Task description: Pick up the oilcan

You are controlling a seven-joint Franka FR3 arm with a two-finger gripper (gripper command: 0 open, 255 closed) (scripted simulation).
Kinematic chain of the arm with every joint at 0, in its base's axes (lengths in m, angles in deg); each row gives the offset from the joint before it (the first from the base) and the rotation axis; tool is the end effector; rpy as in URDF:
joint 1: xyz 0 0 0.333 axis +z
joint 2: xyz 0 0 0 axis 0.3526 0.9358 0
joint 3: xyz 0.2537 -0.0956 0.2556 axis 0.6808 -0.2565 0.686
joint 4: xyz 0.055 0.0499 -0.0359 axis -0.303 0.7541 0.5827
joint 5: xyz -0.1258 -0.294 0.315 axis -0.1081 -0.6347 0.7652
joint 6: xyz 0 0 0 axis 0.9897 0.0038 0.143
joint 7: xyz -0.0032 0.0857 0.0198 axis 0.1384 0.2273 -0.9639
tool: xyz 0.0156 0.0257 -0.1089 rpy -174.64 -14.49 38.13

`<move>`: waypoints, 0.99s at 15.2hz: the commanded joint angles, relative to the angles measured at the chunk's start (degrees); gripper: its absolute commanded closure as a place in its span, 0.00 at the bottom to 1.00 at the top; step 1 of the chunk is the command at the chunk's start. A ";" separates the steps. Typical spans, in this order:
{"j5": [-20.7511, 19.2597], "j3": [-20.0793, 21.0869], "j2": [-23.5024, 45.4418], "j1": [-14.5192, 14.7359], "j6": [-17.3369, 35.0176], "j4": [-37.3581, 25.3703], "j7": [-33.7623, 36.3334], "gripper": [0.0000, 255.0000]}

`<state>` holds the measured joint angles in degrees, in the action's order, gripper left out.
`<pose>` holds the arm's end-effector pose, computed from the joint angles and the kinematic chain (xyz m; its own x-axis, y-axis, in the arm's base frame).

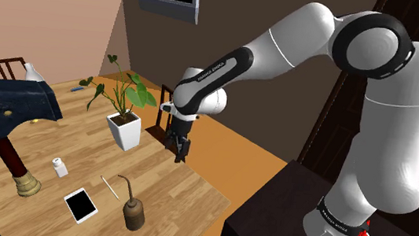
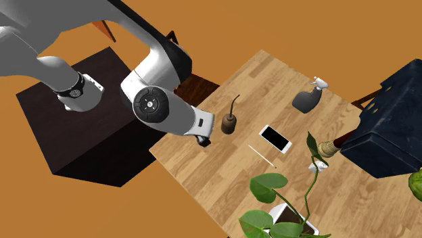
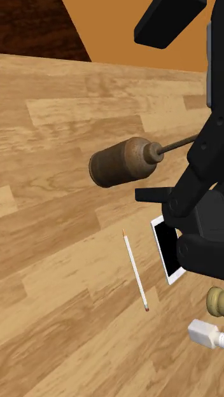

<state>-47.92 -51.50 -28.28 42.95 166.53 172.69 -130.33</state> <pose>0.5827 0.2617 0.2713 0.1994 0.9274 0.3165 0.9785 -0.1707 -0.1160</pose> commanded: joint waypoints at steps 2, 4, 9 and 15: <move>0.78 2.20 4.85 0.67 1.48 -3.99 -4.25 0.00; 0.86 3.58 8.02 1.16 2.25 -6.81 -6.71 0.00; -0.01 6.73 15.71 2.77 3.75 -14.06 -12.12 0.00; -0.91 8.56 21.54 4.08 5.22 -19.00 -15.61 0.00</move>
<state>-48.89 -43.09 -7.35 47.05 171.34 153.88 -145.51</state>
